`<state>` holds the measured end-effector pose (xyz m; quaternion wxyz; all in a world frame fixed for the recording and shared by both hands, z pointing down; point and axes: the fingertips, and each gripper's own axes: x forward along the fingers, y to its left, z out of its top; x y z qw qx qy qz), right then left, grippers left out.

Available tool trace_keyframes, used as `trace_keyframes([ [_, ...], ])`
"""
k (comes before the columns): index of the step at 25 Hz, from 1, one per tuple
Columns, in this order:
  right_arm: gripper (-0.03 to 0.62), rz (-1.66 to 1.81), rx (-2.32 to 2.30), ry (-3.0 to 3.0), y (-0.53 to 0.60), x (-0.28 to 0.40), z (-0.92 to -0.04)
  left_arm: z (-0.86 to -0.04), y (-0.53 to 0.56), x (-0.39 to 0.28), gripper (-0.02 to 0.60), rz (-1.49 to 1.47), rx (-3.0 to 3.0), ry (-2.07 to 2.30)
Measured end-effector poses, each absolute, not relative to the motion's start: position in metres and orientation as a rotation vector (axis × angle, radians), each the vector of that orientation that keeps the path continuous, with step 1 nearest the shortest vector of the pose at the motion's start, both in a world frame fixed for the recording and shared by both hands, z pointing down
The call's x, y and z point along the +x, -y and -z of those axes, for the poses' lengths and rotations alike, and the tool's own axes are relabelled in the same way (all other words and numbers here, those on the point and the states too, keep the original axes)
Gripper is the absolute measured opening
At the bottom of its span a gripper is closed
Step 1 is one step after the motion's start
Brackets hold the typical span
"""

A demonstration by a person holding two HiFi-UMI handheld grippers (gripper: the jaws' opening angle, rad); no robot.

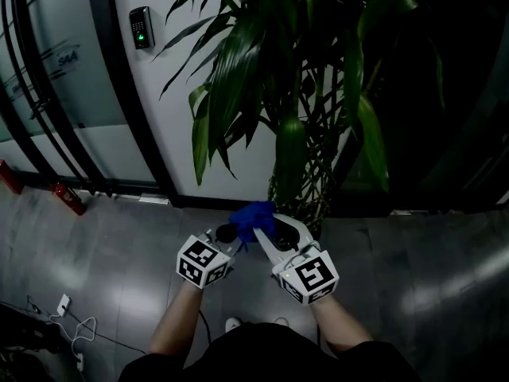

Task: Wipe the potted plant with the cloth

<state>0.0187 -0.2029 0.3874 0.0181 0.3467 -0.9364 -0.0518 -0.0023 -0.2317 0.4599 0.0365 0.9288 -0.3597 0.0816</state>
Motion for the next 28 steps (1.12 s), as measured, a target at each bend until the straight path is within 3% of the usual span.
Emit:
trace_keyframes([
  [15, 0.104, 0.111, 1.126, 2.989, 0.209, -0.036, -0.389, -0.458, 0.215, -0.111, 0.007, -0.278, 2.775, 1.31],
  [28, 0.104, 0.152, 1.188, 3.071, 0.264, -0.009, -0.368, -0.457, 0.261, -0.117, 0.006, -0.33, 2.785, 1.361],
])
